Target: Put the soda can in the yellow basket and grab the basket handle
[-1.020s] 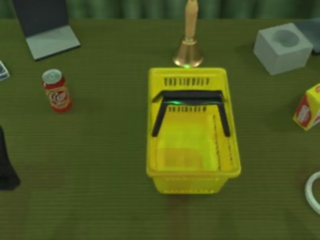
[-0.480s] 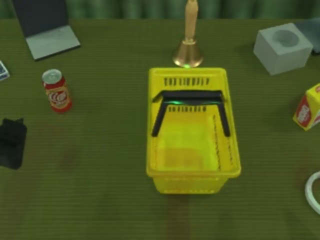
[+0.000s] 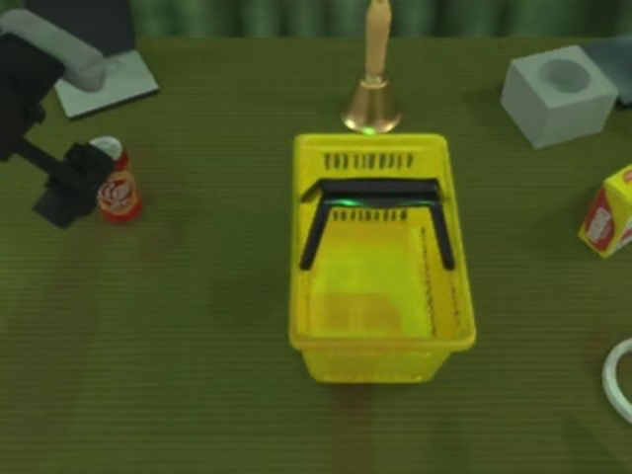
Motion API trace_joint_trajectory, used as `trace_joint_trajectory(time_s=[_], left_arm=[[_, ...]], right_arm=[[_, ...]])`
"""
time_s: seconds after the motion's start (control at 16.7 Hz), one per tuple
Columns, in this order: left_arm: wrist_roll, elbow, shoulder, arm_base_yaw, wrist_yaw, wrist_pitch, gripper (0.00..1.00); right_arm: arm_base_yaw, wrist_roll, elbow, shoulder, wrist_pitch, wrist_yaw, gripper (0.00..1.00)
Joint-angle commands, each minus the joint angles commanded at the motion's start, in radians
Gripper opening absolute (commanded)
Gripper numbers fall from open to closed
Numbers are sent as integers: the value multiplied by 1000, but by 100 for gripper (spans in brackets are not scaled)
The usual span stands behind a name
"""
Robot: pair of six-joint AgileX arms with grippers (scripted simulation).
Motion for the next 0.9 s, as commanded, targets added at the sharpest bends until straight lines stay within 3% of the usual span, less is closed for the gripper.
trace_joint_trajectory(time_s=[0.48,0.9], left_arm=[[186,647,650,10,-29,-279,100],[228,801,790,22,-42,-308,100]], right_arm=[[0,0,0,0,0,0,100],[0,0,0,0,0,0,100]])
